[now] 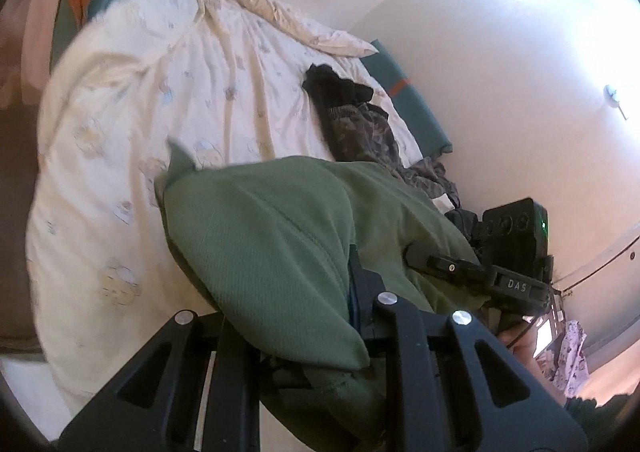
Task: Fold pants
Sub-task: 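Grasp the folded olive pants with both tools and lift them, then carry the folded pants with both tools over to the brown chair seat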
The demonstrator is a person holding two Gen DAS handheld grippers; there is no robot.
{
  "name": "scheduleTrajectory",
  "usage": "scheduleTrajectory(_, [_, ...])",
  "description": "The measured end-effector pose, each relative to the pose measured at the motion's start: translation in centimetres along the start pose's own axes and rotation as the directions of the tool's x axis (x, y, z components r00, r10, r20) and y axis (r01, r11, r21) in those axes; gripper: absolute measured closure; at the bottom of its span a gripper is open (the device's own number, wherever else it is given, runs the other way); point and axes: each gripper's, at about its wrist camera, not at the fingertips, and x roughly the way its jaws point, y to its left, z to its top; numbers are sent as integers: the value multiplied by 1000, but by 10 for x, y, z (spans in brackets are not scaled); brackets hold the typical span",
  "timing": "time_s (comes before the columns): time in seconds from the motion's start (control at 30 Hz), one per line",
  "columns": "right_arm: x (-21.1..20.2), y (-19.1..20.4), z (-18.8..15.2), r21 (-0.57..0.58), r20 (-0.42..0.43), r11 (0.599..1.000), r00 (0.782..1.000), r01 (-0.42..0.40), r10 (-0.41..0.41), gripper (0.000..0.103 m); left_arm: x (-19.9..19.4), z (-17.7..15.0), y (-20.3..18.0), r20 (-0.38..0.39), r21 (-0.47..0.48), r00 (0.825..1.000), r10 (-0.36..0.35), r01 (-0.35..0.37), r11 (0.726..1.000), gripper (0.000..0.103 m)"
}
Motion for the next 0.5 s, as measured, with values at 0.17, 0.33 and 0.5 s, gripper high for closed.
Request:
scheduleTrajectory(0.17, [22, 50, 12, -88, 4, 996, 1000, -5, 5, 76, -39, 14, 15, 45, 5, 998, 51, -52, 999, 87])
scheduleTrajectory(0.33, [47, 82, 23, -115, -12, 993, 999, -34, 33, 76, -73, 24, 25, 111, -8, 992, 55, -55, 998, 87])
scheduleTrajectory(0.5, [71, 133, 35, -172, -26, 982, 997, -72, 69, 76, -129, 42, 39, 174, 0, 981, 89, -90, 996, 87])
